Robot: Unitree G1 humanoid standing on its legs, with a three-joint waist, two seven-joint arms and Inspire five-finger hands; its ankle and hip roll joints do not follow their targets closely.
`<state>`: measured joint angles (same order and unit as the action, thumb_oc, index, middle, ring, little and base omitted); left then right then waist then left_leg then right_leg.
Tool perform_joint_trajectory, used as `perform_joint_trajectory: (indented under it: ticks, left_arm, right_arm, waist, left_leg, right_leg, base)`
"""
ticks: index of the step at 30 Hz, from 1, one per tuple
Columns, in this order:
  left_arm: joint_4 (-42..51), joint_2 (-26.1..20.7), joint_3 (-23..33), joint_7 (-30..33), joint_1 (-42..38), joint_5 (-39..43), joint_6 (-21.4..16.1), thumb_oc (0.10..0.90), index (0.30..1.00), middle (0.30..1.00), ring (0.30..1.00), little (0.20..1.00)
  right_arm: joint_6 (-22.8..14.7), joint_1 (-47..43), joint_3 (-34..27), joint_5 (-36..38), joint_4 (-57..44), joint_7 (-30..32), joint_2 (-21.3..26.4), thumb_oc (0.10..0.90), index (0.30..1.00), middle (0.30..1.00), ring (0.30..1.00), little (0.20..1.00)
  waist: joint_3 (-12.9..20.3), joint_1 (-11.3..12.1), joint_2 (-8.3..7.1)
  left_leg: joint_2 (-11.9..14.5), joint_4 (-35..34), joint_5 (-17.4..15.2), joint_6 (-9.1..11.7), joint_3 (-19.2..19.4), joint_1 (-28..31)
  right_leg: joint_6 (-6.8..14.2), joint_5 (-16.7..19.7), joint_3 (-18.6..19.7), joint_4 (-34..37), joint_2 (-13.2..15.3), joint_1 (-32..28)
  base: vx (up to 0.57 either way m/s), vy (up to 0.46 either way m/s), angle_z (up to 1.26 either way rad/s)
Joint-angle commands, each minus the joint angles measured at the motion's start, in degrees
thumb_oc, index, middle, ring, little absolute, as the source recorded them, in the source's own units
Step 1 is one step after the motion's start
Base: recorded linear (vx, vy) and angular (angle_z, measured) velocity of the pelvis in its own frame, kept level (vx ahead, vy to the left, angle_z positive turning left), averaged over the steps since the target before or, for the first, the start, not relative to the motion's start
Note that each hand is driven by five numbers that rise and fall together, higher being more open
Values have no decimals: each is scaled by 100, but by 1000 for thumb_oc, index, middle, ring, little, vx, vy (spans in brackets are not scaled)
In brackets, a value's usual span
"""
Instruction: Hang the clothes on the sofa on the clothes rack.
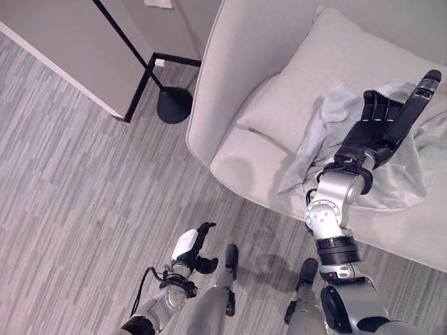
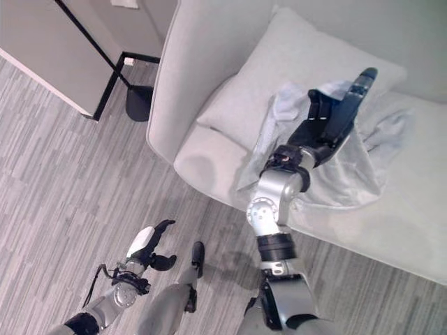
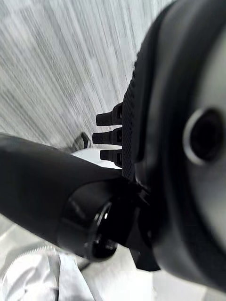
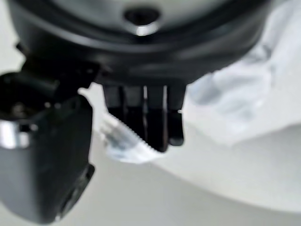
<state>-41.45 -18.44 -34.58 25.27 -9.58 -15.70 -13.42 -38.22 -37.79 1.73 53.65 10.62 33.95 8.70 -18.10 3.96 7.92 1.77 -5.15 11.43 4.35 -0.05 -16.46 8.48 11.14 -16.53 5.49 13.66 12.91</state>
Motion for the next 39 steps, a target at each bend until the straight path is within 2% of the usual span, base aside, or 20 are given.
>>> perform_joint_trajectory:
  ticks: [1, 2, 8, 12, 13, 14, 16, 18, 19, 20, 22, 24, 28, 29, 33, 35, 39]
  left_arm:
    - [211, -373, -41, -76, 94, 22, -229, 800, 900, 900, 900, 900]
    - [217, -375, -39, -79, 102, 23, -226, 800, 900, 900, 900, 900]
    - [255, -457, 94, -201, 301, -43, -192, 800, 900, 900, 900, 900]
    - [184, -456, 84, -288, 432, -91, -185, 800, 900, 900, 900, 900]
    - [195, -480, 106, -318, 509, -102, -169, 800, 900, 900, 900, 900]
    - [178, -467, 183, -322, 557, -2, -149, 800, 900, 900, 900, 900]
    - [345, -328, 576, -301, 620, 767, -100, 800, 900, 900, 900, 900]
    - [614, -239, 1037, 227, 384, 1245, -126, 800, 900, 900, 900, 900]
    - [660, -213, 1130, 395, 304, 1314, -190, 800, 900, 900, 900, 900]
    - [692, -155, 1292, 841, 56, 1459, -244, 800, 900, 900, 900, 900]
    - [1008, -173, 1260, 1373, -535, 1260, -353, 800, 900, 900, 900, 900]
    - [680, 86, 1049, 1680, -1189, 1557, -546, 800, 900, 900, 900, 900]
    - [613, 704, 485, 1194, -1713, 2421, -776, 800, 900, 900, 900, 900]
    - [761, 990, 219, 680, -1789, 3061, -891, 800, 900, 900, 900, 900]
    - [1234, 1324, -363, -491, -1671, 4213, -823, 800, 900, 900, 900, 900]
    - [1563, 1352, -643, -977, -1523, 4621, -680, 800, 900, 900, 900, 900]
    - [2098, 1015, -949, -1411, -1222, 4461, -431, 800, 900, 900, 900, 900]
  right_arm:
    - [-71, -243, 357, -757, -730, -531, 340, 400, 300, 300, 300, 300]
    - [-66, -232, 361, -768, -742, -521, 336, 400, 300, 300, 300, 300]
    - [118, -322, 383, -966, -1153, -518, 635, 400, 300, 300, 300, 300]
    - [119, -539, 244, -1098, -1298, -356, 744, 400, 300, 300, 300, 300]
    - [128, -759, 222, -1226, -1496, -244, 811, 400, 300, 300, 300, 300]
    - [169, -926, 214, -1382, -1594, -125, 865, 400, 300, 300, 300, 300]
    - [227, -1354, 218, -1552, -1614, 129, 1011, 400, 300, 300, 300, 300]
    - [239, -2031, 302, -1657, -1432, 476, 1424, 400, 300, 300, 300, 300]
    - [239, -2192, 348, -1724, -1398, 556, 1493, 400, 300, 300, 300, 300]
    - [180, -2646, 478, -1731, -1186, 741, 1660, 400, 300, 300, 300, 300]
    - [123, -3194, 720, -1718, -955, 946, 1679, 400, 300, 300, 300, 300]
    - [97, -3457, 1032, -1683, -844, 1009, 1610, 400, 300, 300, 300, 300]
    - [165, -3636, 1185, -1661, -856, 1024, 1509, 400, 300, 300, 300, 300]
    - [210, -3708, 1178, -1674, -833, 1061, 1396, 400, 300, 300, 300, 300]
    - [352, -3920, 1050, -1636, -631, 1059, 1210, 400, 300, 300, 300, 300]
    - [384, -4028, 1019, -1579, -544, 1051, 1117, 400, 300, 300, 300, 300]
    - [473, -4122, 896, -1508, -376, 973, 1115, 400, 300, 300, 300, 300]
  waist:
    - [669, 177, -336]
    - [664, 176, -335]
    - [992, 164, -582]
    - [1257, 189, -705]
    - [1420, 214, -772]
    - [1519, 224, -817]
    - [1690, 245, -920]
    - [1900, 238, -1100]
    - [1925, 227, -1127]
    - [2045, 191, -1213]
    - [2219, 87, -1306]
    - [2314, -42, -1368]
    - [2374, -176, -1386]
    - [2381, -217, -1392]
    - [2355, -246, -1400]
    - [2332, -246, -1393]
    - [2252, -186, -1372]
  left_leg:
    - [66, 15, -881, -28, 196, 247]
    - [67, 15, -885, -27, 199, 260]
    - [170, 15, -1000, -15, 228, 637]
    - [225, 15, -1106, 0, 242, 950]
    - [254, 15, -1156, 5, 260, 1129]
    - [279, 15, -1184, 12, 277, 1245]
    - [309, 15, -1214, 28, 286, 1426]
    - [376, 15, -1223, 57, 275, 1580]
    - [388, 15, -1225, 66, 270, 1614]
    - [417, 15, -1230, 92, 292, 1692]
    - [468, 15, -1241, 117, 324, 1796]
    - [505, 15, -1240, 141, 393, 1863]
    - [537, 15, -1255, 126, 428, 1922]
    - [544, 15, -1267, 112, 432, 1939]
    - [550, 15, -1288, 85, 442, 1946]
    - [555, 15, -1310, 68, 452, 1956]
    - [551, 15, -1346, 35, 486, 1984]
  right_leg:
    - [149, -486, 280, -49, 219, -194]
    - [148, -489, 283, -49, 218, -206]
    - [117, -625, 265, -49, 131, -559]
    - [106, -734, 220, -49, 68, -887]
    - [89, -796, 222, -49, 19, -1052]
    - [81, -829, 220, -49, -5, -1150]
    - [42, -872, 217, -49, -62, -1331]
    - [0, -918, 206, -49, -131, -1483]
    - [-8, -933, 198, -49, -147, -1524]
    - [-27, -944, 201, -49, -181, -1592]
    - [-59, -957, 257, -49, -243, -1650]
    - [-69, -950, 302, -49, -276, -1669]
    - [-95, -930, 380, -49, -309, -1661]
    - [-98, -921, 403, -49, -323, -1652]
    - [-107, -902, 483, -49, -347, -1635]
    - [-107, -887, 517, -49, -354, -1628]
    - [-98, -875, 618, -49, -374, -1604]
  base:
    - [37, -59, -6]
    - [20, -36, -13]
    - [43, -36, -8]
    - [62, -23, 1]
    - [82, -21, 0]
    - [80, -16, -1]
    - [46, -25, -12]
    - [18, -45, -10]
    - [11, -37, 0]
    - [3, -32, -2]
    - [-10, -28, -15]
    - [-15, -20, -15]
    - [-17, -6, -12]
    - [-17, -7, -14]
    - [-22, -10, -8]
    - [-16, -7, -4]
    - [-17, -11, -12]
